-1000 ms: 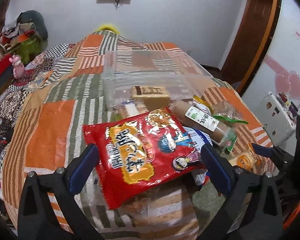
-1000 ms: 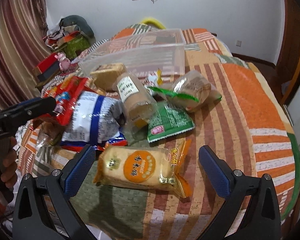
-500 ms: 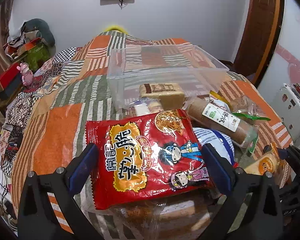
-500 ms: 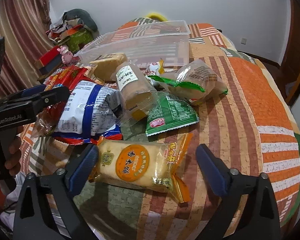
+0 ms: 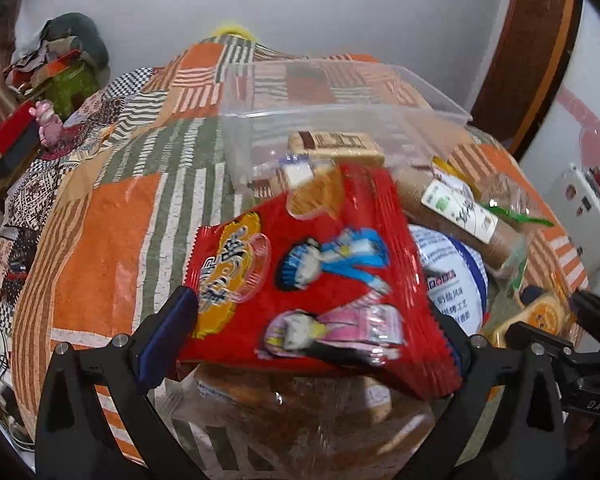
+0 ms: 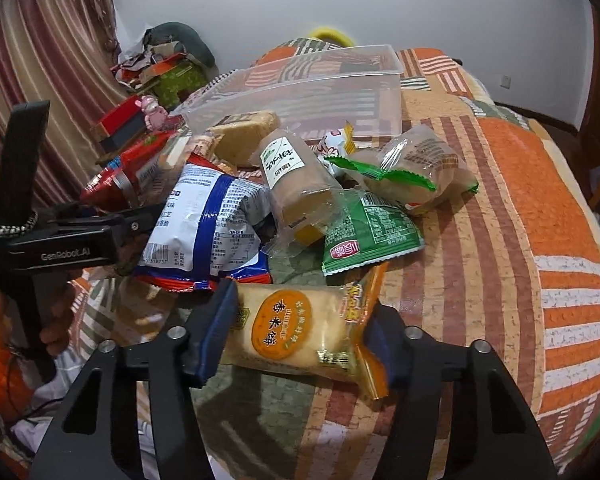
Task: Organize snacks
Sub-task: 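Grasp the red chip bag with the left gripper while the right gripper grasps the yellow wrapped cake, then lift both snacks into the clear plastic box and open both grippers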
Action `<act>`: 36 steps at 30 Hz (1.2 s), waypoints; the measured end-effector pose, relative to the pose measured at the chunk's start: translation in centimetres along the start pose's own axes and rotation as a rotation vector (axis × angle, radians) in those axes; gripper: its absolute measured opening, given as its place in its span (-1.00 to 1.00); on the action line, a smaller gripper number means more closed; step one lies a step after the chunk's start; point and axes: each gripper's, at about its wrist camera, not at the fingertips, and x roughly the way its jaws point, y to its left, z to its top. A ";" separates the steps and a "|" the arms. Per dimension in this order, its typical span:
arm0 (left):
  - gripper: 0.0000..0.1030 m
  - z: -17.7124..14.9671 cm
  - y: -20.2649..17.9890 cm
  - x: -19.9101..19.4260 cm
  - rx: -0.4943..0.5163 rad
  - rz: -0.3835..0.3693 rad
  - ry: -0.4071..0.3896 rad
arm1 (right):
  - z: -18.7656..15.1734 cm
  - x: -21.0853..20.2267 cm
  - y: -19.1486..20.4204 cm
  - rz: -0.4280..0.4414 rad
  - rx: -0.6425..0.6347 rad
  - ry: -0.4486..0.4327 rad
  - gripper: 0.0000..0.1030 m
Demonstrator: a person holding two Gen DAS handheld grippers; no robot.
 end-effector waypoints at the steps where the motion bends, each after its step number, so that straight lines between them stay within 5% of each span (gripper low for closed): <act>1: 1.00 0.0 0.1 -0.2 -0.006 -0.009 -0.008 | 0.0 0.0 -0.1 0.006 0.009 -0.001 0.00; 6: 0.67 0.1 0.7 -1.3 -0.029 -0.022 -0.060 | 0.1 -0.4 -1.1 0.046 0.063 -0.017 -0.22; 13: -0.10 0.0 0.1 -2.2 0.025 0.015 -0.074 | 0.2 -0.7 0.0 -0.032 0.015 -0.008 -0.07; 20: -0.30 -0.7 0.0 -3.7 0.053 0.028 -0.091 | -0.1 -0.3 1.3 -0.065 -0.018 0.023 0.64; 26: -0.45 -1.2 0.7 -4.7 0.044 0.045 -0.109 | -0.3 0.2 1.8 -0.105 -0.014 0.044 1.00; 33: -0.55 -1.7 1.5 -5.5 0.020 0.054 -0.115 | -0.5 1.3 2.7 -0.180 -0.075 0.065 0.99; 36: -0.58 -1.8 1.7 -5.8 0.012 0.055 -0.118 | -0.5 1.3 2.4 -0.218 -0.086 0.052 0.75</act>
